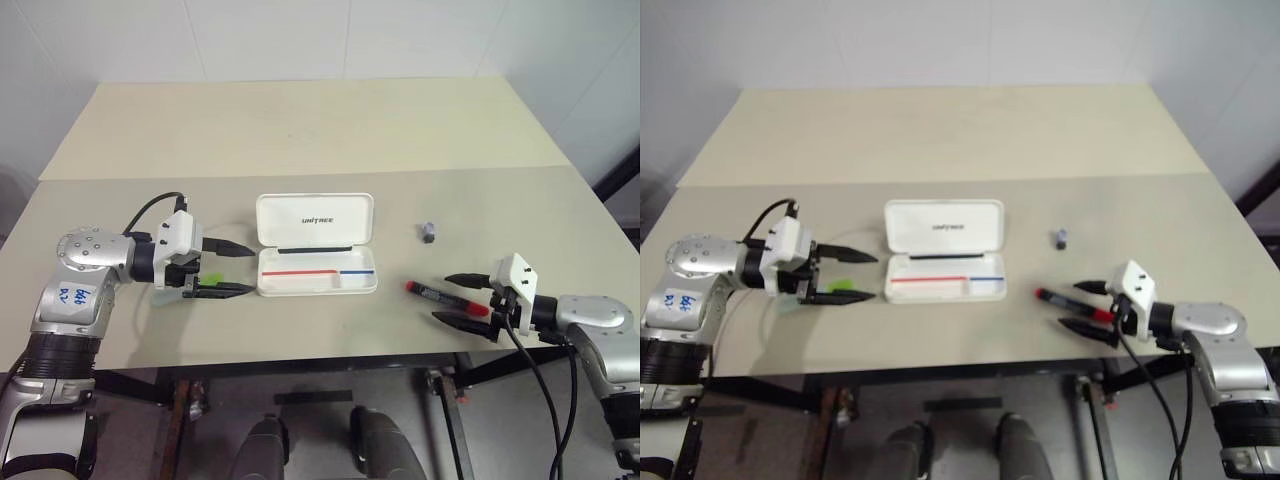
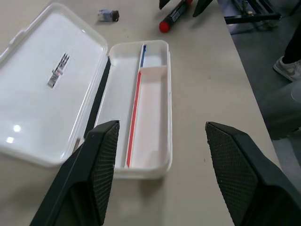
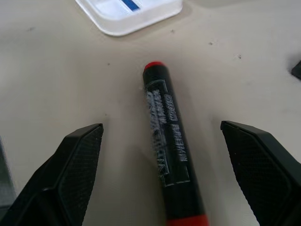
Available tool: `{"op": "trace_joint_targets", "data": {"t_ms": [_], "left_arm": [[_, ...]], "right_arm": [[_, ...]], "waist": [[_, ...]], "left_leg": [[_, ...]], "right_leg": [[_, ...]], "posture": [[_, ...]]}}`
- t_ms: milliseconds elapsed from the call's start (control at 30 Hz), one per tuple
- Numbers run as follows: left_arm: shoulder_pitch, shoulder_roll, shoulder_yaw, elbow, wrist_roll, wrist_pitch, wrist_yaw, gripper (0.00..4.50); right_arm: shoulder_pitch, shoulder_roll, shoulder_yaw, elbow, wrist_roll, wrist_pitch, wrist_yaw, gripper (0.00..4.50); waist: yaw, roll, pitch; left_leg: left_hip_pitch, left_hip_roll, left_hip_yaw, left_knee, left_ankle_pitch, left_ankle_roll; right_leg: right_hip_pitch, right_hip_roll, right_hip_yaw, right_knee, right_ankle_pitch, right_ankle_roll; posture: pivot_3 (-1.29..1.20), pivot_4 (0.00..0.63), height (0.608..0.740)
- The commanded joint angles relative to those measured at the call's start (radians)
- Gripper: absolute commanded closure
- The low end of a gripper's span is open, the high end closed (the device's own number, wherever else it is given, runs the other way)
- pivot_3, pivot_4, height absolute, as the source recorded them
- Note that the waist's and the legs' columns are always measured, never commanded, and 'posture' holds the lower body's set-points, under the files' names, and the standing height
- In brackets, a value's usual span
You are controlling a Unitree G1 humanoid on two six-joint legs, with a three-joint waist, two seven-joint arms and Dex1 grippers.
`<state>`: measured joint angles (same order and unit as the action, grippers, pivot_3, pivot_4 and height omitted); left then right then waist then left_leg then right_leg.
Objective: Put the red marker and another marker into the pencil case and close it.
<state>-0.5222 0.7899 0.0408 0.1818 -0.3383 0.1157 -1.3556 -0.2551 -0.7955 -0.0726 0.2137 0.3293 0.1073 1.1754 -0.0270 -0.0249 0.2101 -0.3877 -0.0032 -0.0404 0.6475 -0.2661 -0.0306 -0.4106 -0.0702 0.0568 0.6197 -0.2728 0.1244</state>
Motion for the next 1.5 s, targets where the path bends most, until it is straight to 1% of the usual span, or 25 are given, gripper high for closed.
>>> {"op": "trace_joint_targets", "data": {"t_ms": [33, 133, 233, 367, 400, 433, 667, 767, 833, 967, 1133, 1200, 1267, 1400, 1500], "left_arm": [[-0.042, 0.026, 0.045, 0.042, -0.001, -0.043, 0.013, 1.39], [-0.050, 0.022, 0.036, 0.058, 0.000, -0.056, 0.013, 1.34], [-0.048, 0.019, 0.033, 0.054, -0.001, -0.058, 0.014, 1.34], [-0.027, 0.014, 0.033, 0.038, -0.004, -0.062, 0.018, 1.34], [-0.025, 0.013, 0.032, 0.038, -0.004, -0.064, 0.019, 1.34], [-0.025, 0.012, 0.032, 0.038, -0.003, -0.064, 0.020, 1.34], [-0.023, 0.011, 0.034, 0.053, 0.000, -0.076, 0.029, 1.34], [-0.011, 0.019, 0.045, 0.076, 0.008, -0.102, 0.038, 1.34], [-0.006, 0.022, 0.049, 0.083, 0.011, -0.111, 0.041, 1.34], [0.004, 0.036, 0.062, 0.126, 0.028, -0.148, 0.061, 1.34], [0.024, 0.044, 0.063, 0.130, 0.027, -0.160, 0.060, 1.34], [0.035, 0.043, 0.063, 0.123, 0.026, -0.161, 0.063, 1.34], [0.043, 0.042, 0.062, 0.114, 0.025, -0.161, 0.067, 1.34], [0.065, 0.041, 0.065, 0.084, 0.018, -0.150, 0.078, 1.34], [0.086, 0.042, 0.072, 0.062, 0.012, -0.141, 0.089, 1.34]], "right_arm": [[-0.048, 0.008, 0.039, 0.094, -0.042, -0.052, 0.044, 0.26], [-0.074, 0.011, 0.063, 0.138, -0.056, -0.072, 0.086, 0.90], [-0.100, 0.021, 0.067, 0.149, -0.053, -0.072, 0.096, 1.95], [-0.102, 0.024, 0.066, 0.112, -0.044, -0.059, 0.102, 3.31], [-0.100, 0.025, 0.065, 0.103, -0.041, -0.057, 0.104, 3.74], [-0.099, 0.025, 0.064, 0.099, -0.039, -0.057, 0.106, 3.91], [-0.133, 0.027, 0.060, 0.027, -0.041, -0.057, 0.091, 3.90], [-0.252, 0.050, 0.071, -0.070, -0.002, 0.001, 0.092, 3.90], [-0.298, 0.066, 0.077, -0.101, 0.008, 0.032, 0.090, 3.90], [-0.424, 0.194, 0.178, -0.117, -0.021, 0.045, 0.074, 3.90], [-0.522, 0.335, 0.263, 0.009, -0.096, -0.029, 0.037, 3.90], [-0.577, 0.410, 0.300, 0.121, -0.149, -0.108, 0.008, 3.90], [-0.622, 0.461, 0.325, 0.227, -0.201, -0.188, -0.017, 3.90], [-0.679, 0.504, 0.355, 0.393, -0.275, -0.327, -0.037, 3.90], [-0.695, 0.522, 0.356, 0.469, -0.294, -0.389, -0.033, 3.90]], "waist": [[-0.001, 0.000, 0.000], [-0.001, 0.000, 0.000], [-0.002, 0.000, 0.000], [-0.003, 0.000, 0.000], [-0.003, 0.000, 0.000], [-0.003, 0.000, 0.000], [-0.003, 0.000, 0.000], [-0.006, 0.001, 0.001], [-0.011, 0.001, 0.001], [-0.009, 0.001, 0.001], [-0.001, 0.001, 0.001], [-0.002, 0.001, 0.001], [-0.004, 0.001, 0.001], [-0.003, 0.001, 0.001], [-0.005, 0.001, 0.001]], "left_leg": [[0.000, 0.000, 0.000, 0.000, 0.000, 0.000], [0.001, 0.000, 0.000, 0.000, 0.000, 0.000], [0.001, 0.001, 0.000, -0.001, 0.000, 0.000], [0.001, 0.001, 0.000, -0.001, 0.000, -0.001], [0.001, 0.001, 0.000, -0.001, 0.000, -0.001], [0.001, 0.001, 0.000, -0.001, 0.000, -0.001], [0.001, 0.001, 0.000, 0.000, 0.000, -0.001], [0.001, 0.001, 0.001, 0.000, 0.000, -0.001], [0.001, 0.001, 0.001, 0.000, 0.000, -0.001], [0.001, 0.003, -0.001, -0.001, 0.000, -0.002], [-0.002, 0.003, -0.001, -0.001, -0.001, -0.003], [-0.003, 0.002, -0.001, -0.001, -0.001, -0.003], [-0.003, 0.001, 0.000, -0.001, -0.001, -0.003], [-0.003, 0.002, -0.001, -0.002, -0.001, -0.003], [-0.004, 0.002, -0.001, -0.003, -0.001, -0.003]], "right_leg": [[0.000, 0.000, 0.000, 0.000, 0.000, 0.000], [0.000, 0.000, 0.000, 0.000, 0.000, 0.000], [0.000, 0.001, 0.000, 0.000, 0.000, 0.000], [0.000, 0.001, 0.000, 0.000, 0.000, -0.001], [0.000, 0.001, 0.000, 0.000, 0.000, -0.001], [0.000, 0.001, 0.000, 0.001, 0.000, -0.001], [0.000, 0.001, 0.000, 0.001, 0.000, -0.001], [-0.001, 0.001, 0.000, 0.001, 0.000, 0.000], [-0.002, 0.001, 0.001, 0.002, 0.000, 0.000], [-0.002, 0.003, -0.001, 0.002, -0.001, -0.002], [-0.004, 0.003, -0.001, 0.002, -0.001, -0.002], [-0.005, 0.001, -0.001, 0.002, -0.001, -0.001], [-0.005, 0.001, -0.001, 0.002, 0.000, -0.001], [-0.005, 0.001, -0.002, 0.002, -0.001, -0.001], [-0.005, 0.000, -0.002, 0.002, -0.001, -0.001]], "posture": [[0.00, 0.150, 0.740], [0.00, 0.150, 0.740], [0.00, 0.150, 0.740], [0.00, 0.150, 0.740], [0.00, 0.150, 0.740], [0.00, 0.150, 0.740], [0.00, 0.150, 0.740], [0.00, 0.150, 0.740], [0.00, 0.150, 0.740], [0.00, 0.150, 0.740], [0.00, 0.150, 0.740], [0.00, 0.150, 0.740], [0.00, 0.150, 0.740], [0.00, 0.150, 0.740], [0.00, 0.150, 0.740]]}}
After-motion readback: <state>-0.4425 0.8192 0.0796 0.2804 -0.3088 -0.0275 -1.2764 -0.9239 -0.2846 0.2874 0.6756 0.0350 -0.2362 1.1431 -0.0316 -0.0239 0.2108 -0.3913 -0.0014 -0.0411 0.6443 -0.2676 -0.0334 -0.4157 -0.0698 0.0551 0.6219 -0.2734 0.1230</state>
